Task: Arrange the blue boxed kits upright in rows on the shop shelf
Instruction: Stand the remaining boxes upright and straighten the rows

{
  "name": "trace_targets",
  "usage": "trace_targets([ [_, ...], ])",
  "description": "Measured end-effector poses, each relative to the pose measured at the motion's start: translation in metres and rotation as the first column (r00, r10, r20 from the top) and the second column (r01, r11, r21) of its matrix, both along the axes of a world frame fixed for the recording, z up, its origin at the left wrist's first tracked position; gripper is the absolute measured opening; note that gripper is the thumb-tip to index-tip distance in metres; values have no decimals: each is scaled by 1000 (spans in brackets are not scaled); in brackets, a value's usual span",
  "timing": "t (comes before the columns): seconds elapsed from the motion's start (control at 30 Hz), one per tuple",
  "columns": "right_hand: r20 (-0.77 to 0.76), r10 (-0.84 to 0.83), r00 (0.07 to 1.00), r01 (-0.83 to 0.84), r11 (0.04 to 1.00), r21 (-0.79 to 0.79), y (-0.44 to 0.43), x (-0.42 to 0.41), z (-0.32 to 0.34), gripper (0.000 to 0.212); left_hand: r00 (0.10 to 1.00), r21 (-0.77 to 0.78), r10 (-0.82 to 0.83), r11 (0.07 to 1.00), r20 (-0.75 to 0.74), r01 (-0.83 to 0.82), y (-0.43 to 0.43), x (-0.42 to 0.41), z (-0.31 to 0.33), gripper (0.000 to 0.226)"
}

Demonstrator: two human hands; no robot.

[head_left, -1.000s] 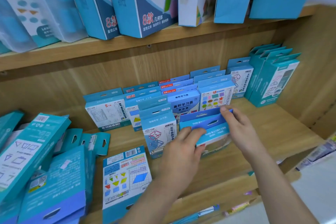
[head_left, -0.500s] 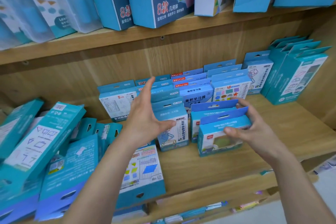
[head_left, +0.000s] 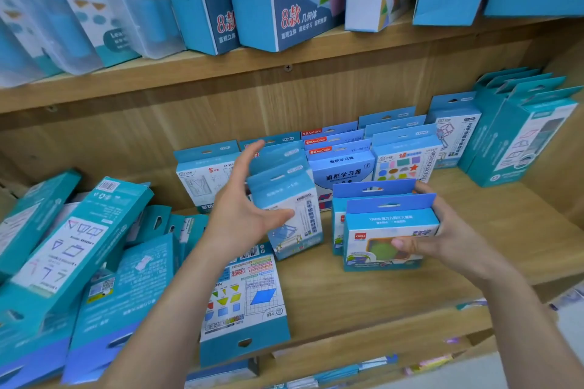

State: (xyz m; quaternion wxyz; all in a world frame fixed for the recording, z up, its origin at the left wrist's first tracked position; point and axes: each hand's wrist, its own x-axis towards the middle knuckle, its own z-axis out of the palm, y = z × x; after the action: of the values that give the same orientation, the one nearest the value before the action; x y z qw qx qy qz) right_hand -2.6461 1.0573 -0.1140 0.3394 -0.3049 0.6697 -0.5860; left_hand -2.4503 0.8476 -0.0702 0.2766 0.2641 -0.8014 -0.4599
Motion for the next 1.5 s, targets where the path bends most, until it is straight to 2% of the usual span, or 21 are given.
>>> trace_targets([
  [0.1, -194, -94, 977, 91, 996, -23, 3, 1, 8, 88, 994, -17, 50, 999, -92, -52, 0, 12, 19, 101],
  [0.2, -469, -306, 828, 274, 952, -137, -4, 11, 29, 75, 993, -94, 7, 995, -118, -18, 8, 25, 41, 106],
  [0.23, -526, -330, 784, 272, 944, -187, -10, 19, 40, 70, 995, -136, -23, 991, -98, 9, 13, 28, 48, 108],
  [0.3, -565, -250, 786, 130, 961, -245, -28, 40, 63, 62, 993, -186, -102, 979, -67, 88, 25, 32, 59, 112],
  [0.33, -544, -141, 827, -4, 966, -257, -39, 50, 75, 59, 987, -190, -147, 973, -67, 132, 30, 33, 63, 113],
  [0.4, -414, 93, 906, -245, 911, -331, -56, 62, 90, 46, 970, -159, -216, 967, -111, 198, 35, 34, 67, 109],
  [0.47, -373, 118, 920, -272, 879, -392, -66, 65, 99, 35, 960, -98, -226, 972, -166, 212, 34, 35, 67, 109],
  [0.57, -456, 14, 890, -208, 902, -378, -75, 68, 99, 23, 960, -58, -193, 981, -201, 185, 30, 34, 66, 108],
  [0.63, -445, -49, 894, -153, 900, -408, -79, 70, 95, 19, 963, -29, -164, 986, -215, 161, 28, 35, 65, 105],
  [0.77, -201, -316, 927, 144, 797, -587, -70, 60, 98, 12, 943, -39, -23, 999, -333, 10, 14, 53, 67, 91],
  [0.87, 6, -506, 863, 394, 665, -634, -55, 45, 103, 13, 900, 66, 94, 995, -425, -73, 0, 63, 65, 82],
  [0.93, 62, -593, 803, 485, 590, -645, -44, 37, 105, 18, 873, 149, 135, 986, -468, -72, -5, 61, 63, 80],
  [1.03, 67, -653, 755, 535, 554, -638, -29, 33, 106, 20, 834, 211, 140, 977, -534, -29, -3, 53, 68, 76],
  [1.1, 81, -678, 731, 563, 532, -633, -17, 31, 106, 21, 821, 187, 101, 982, -563, 7, 5, 43, 76, 74],
  [1.23, 1, -742, 671, 582, 525, -621, 17, 19, 105, 28, 776, 138, -35, 978, -630, 156, 33, 15, 95, 66],
  [1.33, -49, -769, 637, 600, 535, -594, 44, 3, 97, 30, 781, 61, -143, 972, -608, 226, 57, -14, 104, 69],
  [1.5, -44, -760, 648, 605, 549, -577, 87, -42, 72, 28, 816, 50, -176, 969, -551, 243, 97, -76, 109, 60],
])
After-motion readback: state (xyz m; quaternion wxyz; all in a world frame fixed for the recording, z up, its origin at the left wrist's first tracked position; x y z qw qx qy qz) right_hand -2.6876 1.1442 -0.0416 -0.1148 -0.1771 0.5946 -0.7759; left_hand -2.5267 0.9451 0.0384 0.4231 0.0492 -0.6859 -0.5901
